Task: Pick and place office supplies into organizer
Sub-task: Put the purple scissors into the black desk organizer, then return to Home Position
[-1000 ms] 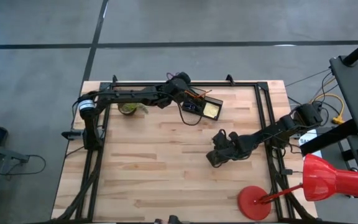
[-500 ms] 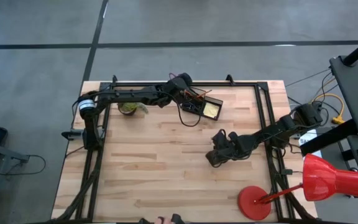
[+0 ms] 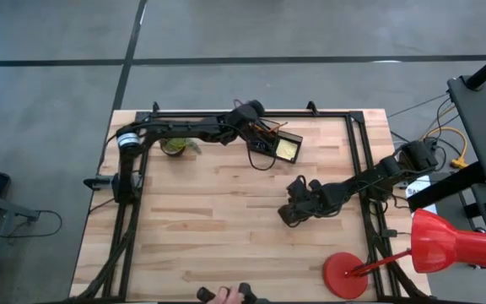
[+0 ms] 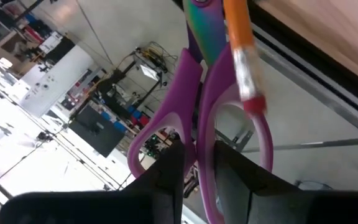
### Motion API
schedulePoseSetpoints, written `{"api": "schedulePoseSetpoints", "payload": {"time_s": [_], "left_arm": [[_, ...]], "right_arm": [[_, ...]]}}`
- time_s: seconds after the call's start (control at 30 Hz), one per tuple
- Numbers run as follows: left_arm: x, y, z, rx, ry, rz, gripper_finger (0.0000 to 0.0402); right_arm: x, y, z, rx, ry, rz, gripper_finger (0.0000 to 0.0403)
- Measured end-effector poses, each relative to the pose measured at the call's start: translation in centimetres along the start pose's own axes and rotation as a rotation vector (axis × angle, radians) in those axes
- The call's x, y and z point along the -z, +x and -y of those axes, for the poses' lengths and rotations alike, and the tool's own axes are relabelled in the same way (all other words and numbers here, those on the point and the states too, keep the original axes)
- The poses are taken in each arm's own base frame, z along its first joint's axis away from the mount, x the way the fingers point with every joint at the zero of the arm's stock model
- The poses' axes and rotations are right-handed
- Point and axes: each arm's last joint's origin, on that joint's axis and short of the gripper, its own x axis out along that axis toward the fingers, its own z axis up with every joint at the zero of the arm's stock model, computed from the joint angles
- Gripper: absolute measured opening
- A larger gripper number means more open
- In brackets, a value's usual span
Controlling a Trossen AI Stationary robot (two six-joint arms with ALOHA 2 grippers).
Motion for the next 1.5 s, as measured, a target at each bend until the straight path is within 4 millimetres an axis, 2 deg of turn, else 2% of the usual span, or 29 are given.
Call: {"api": "schedulePoseSetpoints", "payload": {"time_s": [0.2, 0.43, 0.63, 0.8, 0.97, 1.03, 1.17, 1.27, 1.4, 1.5], "left_arm": [[-0.6, 0.6, -1.1, -0.037, -0.009, 0.026, 0.0061], [-1.5, -0.3, -2.0, -0.084, -0.018, 0.103, 0.009], [-2.5, -1.2, -1.9, -0.082, 0.008, 0.13, 0.0095], [-2.4, -2.3, -3.1, -0.159, -0.131, 0.08, 0.0096], [-1.4, -4.5, -4.4, -0.209, -0.22, 0.058, 0.0096], [-1.5, -5.4, -4.7, -0.218, -0.352, 0.069, 0.0096], [-0.9, -7.6, -5.1, -0.212, -0.735, -0.001, 0.0096], [-0.6, -9.9, -4.2, -0.143, -0.849, -0.019, 0.0096], [0.0, -14.2, -3.0, 0.049, -1.044, 0.206, 0.0096], [1.6, -17.3, -2.5, 0.35, -1.251, 0.568, 0.0096]], "right_arm": [[0.0, 0.0, -0.1, -0.006, 0.003, 0.002, 0.0008], [0.0, 0.0, -0.1, -0.007, 0.0, 0.002, 0.0008], [0.0, 0.0, -0.1, -0.007, -0.003, 0.003, 0.0008], [0.0, 0.0, -0.1, -0.007, -0.004, 0.003, 0.0008], [0.0, 0.0, -0.1, -0.007, -0.008, 0.002, 0.0008], [0.0, 0.0, -0.1, -0.007, -0.008, 0.003, 0.0008], [-0.1, 0.0, -0.1, -0.004, -0.017, 0.008, 0.0009], [-0.3, 0.1, -0.1, -0.012, -0.037, 0.023, 0.0008], [-1.5, 0.6, -0.8, -0.172, -0.116, -0.064, 0.0008], [-3.2, 0.9, -1.4, -0.35, -0.194, -0.078, 0.0008]]}}
